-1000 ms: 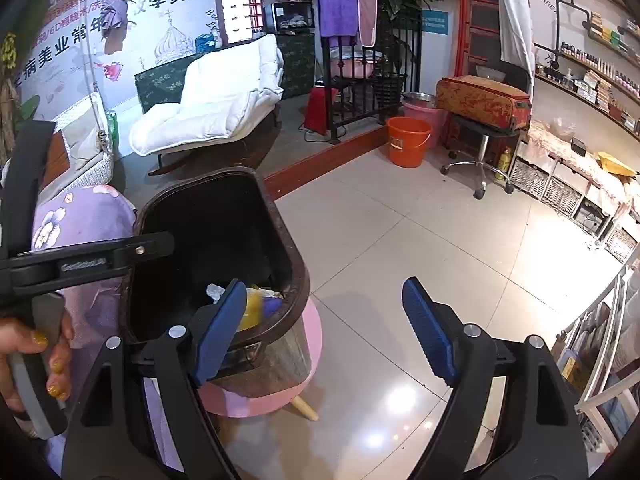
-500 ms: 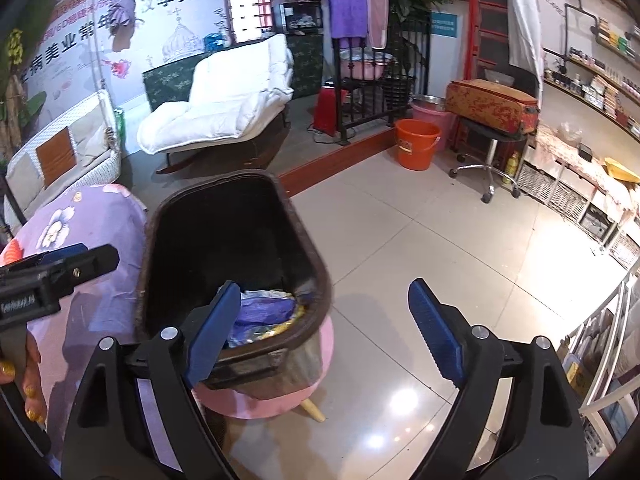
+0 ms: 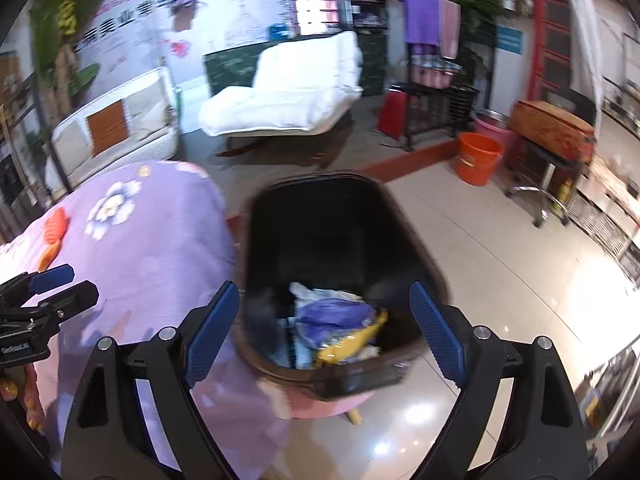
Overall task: Collect trash
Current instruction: 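Return both tools to the table toward the orange net and peel, then grasp the orange peel with the left tool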
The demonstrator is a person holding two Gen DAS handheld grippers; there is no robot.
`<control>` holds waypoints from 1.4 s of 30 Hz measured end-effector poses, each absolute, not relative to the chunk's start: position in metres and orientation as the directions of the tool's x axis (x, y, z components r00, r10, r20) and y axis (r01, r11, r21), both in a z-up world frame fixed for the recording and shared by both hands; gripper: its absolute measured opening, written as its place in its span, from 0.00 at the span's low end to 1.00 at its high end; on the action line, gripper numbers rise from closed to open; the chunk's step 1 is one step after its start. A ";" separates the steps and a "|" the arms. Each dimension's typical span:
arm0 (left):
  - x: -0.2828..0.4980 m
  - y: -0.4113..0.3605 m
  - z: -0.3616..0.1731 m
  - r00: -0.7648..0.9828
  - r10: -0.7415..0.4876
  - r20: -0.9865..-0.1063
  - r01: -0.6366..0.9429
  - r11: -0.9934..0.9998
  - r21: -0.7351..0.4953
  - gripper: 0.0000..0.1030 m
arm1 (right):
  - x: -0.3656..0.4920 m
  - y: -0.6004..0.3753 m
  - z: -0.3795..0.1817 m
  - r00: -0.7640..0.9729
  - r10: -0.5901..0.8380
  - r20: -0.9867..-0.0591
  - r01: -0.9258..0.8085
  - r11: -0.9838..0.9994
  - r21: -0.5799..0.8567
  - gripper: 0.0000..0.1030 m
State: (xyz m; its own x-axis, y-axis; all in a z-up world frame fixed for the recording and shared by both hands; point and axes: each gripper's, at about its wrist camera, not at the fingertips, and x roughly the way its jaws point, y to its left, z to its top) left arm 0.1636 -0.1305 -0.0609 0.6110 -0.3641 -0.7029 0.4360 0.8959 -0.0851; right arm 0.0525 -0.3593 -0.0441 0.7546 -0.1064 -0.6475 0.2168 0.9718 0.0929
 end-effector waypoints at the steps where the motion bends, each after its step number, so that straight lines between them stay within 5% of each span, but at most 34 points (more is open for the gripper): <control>1: 0.164 -0.120 -0.062 0.619 -0.345 -0.706 0.418 0.905 -0.075 0.83 | 0.056 -0.353 -0.043 0.756 -0.084 -0.649 0.196 0.975 0.102 0.84; 17: 0.209 0.057 -0.074 0.660 -0.092 -0.746 0.117 0.993 -0.019 0.80 | 0.104 -0.227 -0.032 0.712 0.211 -0.670 -0.128 0.977 0.172 0.84; 29: 0.279 0.090 -0.094 0.591 -0.105 -0.800 0.115 0.992 -0.046 0.53 | 0.126 -0.160 -0.026 0.668 0.301 -0.681 -0.266 0.951 0.159 0.84; 34: 0.281 0.096 -0.098 0.587 -0.123 -0.800 0.117 0.991 -0.066 0.23 | 0.138 -0.143 -0.026 0.650 0.326 -0.687 -0.300 0.940 0.161 0.84; 42: 0.248 0.104 -0.082 0.629 -0.145 -0.764 0.083 0.989 -0.120 0.19 | 0.174 -0.102 -0.027 0.617 0.381 -0.688 -0.359 0.915 0.184 0.84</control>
State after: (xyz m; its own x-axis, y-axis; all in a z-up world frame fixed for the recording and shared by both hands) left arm 0.2475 0.1037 -0.0820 0.6287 -0.1453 -0.7640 0.0826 0.9893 -0.1201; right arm 0.1737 -0.1019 -0.0271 0.6174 0.3810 -0.6883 -0.3594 0.9149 0.1840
